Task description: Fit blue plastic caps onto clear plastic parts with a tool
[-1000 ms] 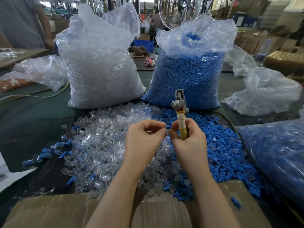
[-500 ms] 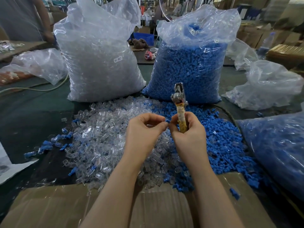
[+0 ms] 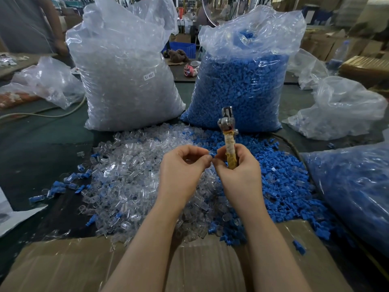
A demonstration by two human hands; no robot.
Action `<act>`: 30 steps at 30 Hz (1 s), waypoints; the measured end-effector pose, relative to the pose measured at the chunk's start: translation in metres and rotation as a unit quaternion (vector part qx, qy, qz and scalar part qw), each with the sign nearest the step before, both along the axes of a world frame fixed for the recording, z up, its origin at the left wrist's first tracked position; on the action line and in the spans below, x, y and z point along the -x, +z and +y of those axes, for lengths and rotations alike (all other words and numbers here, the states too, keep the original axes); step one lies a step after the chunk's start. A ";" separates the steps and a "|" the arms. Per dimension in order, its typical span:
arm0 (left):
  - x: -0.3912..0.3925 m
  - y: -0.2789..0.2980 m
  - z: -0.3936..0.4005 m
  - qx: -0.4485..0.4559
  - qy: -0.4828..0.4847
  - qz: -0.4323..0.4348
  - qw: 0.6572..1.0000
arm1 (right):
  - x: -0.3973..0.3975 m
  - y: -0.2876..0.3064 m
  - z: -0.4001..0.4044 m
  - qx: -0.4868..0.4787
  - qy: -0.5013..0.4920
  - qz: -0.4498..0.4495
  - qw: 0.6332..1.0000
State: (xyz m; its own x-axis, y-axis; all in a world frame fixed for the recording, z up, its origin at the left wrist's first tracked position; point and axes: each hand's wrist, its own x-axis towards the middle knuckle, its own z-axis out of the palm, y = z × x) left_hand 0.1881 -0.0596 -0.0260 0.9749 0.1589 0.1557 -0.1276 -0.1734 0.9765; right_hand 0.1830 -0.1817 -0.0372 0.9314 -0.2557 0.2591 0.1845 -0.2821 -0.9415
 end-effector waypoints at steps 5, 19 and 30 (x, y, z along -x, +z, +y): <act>0.000 -0.001 -0.002 -0.021 0.012 -0.014 1.000 | -0.001 0.000 0.000 -0.021 -0.003 0.015 1.000; 0.001 -0.002 -0.007 -0.044 0.014 -0.050 0.998 | -0.002 0.002 0.000 -0.074 -0.003 0.034 0.997; -0.001 0.002 -0.001 0.098 0.002 -0.007 0.995 | 0.003 0.005 -0.015 0.008 0.091 0.077 0.993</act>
